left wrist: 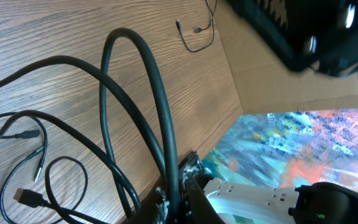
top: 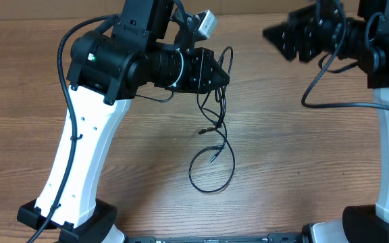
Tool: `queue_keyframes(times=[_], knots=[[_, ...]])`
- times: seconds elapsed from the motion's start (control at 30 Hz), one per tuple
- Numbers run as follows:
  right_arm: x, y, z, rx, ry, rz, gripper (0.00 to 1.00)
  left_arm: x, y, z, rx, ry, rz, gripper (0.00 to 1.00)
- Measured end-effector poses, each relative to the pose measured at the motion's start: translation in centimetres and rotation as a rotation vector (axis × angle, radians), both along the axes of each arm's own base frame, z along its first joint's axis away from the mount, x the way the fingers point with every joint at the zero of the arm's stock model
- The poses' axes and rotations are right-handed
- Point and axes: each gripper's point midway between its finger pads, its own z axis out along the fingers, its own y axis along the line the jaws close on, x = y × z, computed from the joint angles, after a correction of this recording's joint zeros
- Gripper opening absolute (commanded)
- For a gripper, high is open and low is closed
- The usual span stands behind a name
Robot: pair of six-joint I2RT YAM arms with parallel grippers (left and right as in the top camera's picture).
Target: Untangle cables
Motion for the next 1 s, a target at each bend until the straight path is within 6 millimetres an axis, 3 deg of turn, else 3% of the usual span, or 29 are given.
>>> queue_keyframes(times=[0.17, 0.63, 0.73, 0.77, 0.8, 0.9, 0.97, 1.0], knots=[[-1.2, 1.0, 0.1, -0.018, -0.054, 0.13, 0.67, -0.1, -0.3, 0.4, -0.023, -0.007, -0.017, 0.08], [-1.9, 2.9, 0.0, 0.005, -0.077, 0.244, 0.68, -2.0, -2.2, 1.3, -0.081, 0.001, -0.107, 0.08], [-2.0, 3.6, -0.5, 0.007, -0.057, 0.262, 0.45, -2.1, -2.4, 1.4, -0.086, -0.001, -0.114, 0.07], [-2.1, 3.9, -0.7, 0.006, -0.051, 0.271, 0.33, -2.1, -2.4, 1.4, -0.086, -0.002, -0.115, 0.07], [-2.2, 4.1, -0.8, 0.006, -0.045, 0.28, 0.05, -2.1, -2.4, 1.5, -0.087, -0.004, -0.115, 0.07], [-2.4, 5.0, -1.3, 0.012, -0.026, 0.304, 0.04, -2.1, -2.4, 1.5, -0.088, -0.006, -0.117, 0.07], [-2.2, 5.3, -1.7, 0.012, -0.015, 0.313, 0.26, -2.1, -2.5, 1.5, -0.089, -0.006, -0.118, 0.07], [-2.2, 5.4, -1.9, 0.01, -0.012, 0.317, 0.22, -2.1, -2.5, 1.5, -0.089, -0.006, -0.119, 0.07]])
